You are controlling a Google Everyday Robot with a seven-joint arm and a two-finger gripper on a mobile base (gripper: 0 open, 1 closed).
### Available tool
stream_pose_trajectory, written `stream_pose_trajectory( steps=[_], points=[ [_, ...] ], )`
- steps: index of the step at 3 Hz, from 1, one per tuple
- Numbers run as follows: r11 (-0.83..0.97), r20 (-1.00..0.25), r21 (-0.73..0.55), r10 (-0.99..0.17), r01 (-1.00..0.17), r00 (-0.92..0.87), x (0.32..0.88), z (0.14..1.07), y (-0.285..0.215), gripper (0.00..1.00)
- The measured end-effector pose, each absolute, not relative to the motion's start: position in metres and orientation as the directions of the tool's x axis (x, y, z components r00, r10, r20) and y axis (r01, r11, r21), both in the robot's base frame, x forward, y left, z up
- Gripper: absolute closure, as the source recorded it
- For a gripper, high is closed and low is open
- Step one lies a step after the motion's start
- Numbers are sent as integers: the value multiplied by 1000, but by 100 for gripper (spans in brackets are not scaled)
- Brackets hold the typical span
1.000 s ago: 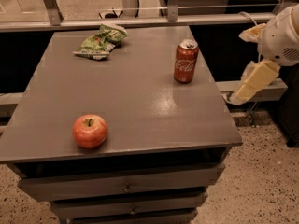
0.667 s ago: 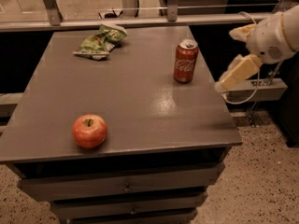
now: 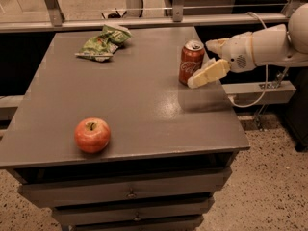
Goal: Move coke can near green jalapeno chip bag
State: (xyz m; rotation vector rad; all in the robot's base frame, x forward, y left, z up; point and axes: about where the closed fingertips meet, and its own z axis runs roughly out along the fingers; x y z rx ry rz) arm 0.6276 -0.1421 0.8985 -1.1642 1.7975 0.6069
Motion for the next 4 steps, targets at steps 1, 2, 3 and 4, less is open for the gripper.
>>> stream_pose_trajectory(
  steps=[1,2,3,4],
  points=[
    [450,-901,-5,-389,-893,-191,644,884,-125,0],
    [453,-925,31,-324,-891,-197,651,877,-110,16],
    [456,-948,10,-279,-890,-154,657,889,-107,47],
    [464,-957,-36,-270,-885,-103,661,907,-116,70]
  ],
)
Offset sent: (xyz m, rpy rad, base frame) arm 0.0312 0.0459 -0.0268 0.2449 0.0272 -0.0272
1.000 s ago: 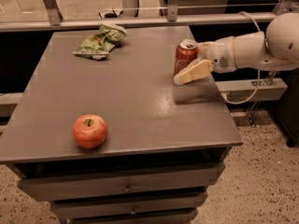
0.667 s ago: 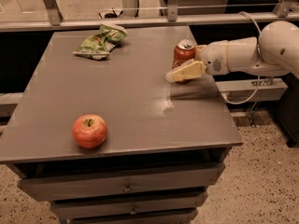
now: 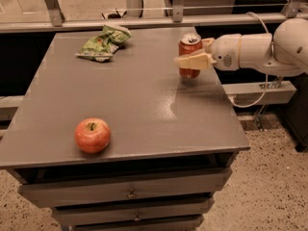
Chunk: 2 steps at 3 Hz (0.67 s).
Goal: Move coke can near green jalapeno chip bag
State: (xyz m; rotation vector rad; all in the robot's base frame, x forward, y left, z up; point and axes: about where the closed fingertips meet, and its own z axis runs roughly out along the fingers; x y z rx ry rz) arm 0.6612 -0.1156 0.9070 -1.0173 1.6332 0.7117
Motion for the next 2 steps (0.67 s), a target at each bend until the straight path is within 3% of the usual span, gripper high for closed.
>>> stream_pose_trajectory(
  steps=[1,2],
  points=[
    [460,-958,-39,-269,-887,-98,662,908,-113,99],
    [459,-958,-38,-269,-888,-97,662,908,-112,100]
  ],
)
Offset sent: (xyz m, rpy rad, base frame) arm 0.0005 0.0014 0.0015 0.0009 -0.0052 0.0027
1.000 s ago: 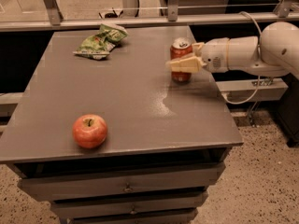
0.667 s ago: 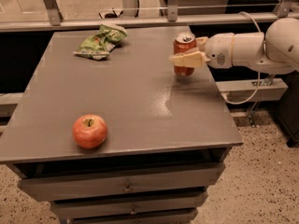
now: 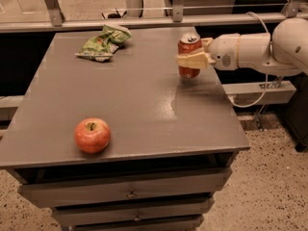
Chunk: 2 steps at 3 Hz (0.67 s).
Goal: Move coke can near green jalapeno chip bag
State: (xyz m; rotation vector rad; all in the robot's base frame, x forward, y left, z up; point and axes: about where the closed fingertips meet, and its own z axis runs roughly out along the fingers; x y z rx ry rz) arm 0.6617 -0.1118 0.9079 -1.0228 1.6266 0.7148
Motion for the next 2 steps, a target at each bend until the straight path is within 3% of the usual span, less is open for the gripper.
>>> stream_pose_trajectory(
  steps=[2],
  points=[
    [392,-982,-48,-187,-919,-29,723,908,-33,100]
  ],
)
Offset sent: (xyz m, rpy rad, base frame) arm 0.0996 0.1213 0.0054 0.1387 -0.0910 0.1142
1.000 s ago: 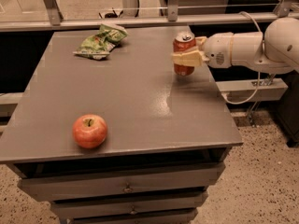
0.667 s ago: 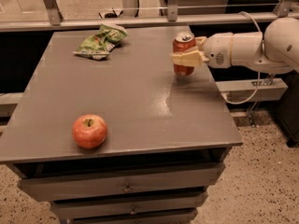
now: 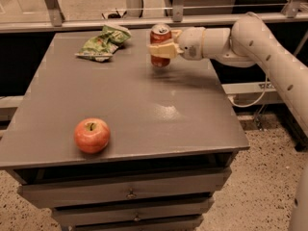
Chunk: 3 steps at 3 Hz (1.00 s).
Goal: Move coke can near green jalapeno chip bag
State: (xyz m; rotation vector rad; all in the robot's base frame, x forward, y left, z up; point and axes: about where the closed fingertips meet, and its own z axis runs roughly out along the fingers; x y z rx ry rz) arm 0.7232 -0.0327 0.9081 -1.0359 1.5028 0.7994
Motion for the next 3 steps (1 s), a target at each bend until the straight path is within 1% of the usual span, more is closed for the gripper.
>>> stream_pose_trajectory(
  steps=[1,2,3],
  points=[
    [356,-987,-57,-158,-933,0,752,916,14,100],
    [310,-987,-63,-162,-949,13,771,922,65,100],
    [291,-985,-59,-173,-955,8,777,918,87,100]
  ],
)
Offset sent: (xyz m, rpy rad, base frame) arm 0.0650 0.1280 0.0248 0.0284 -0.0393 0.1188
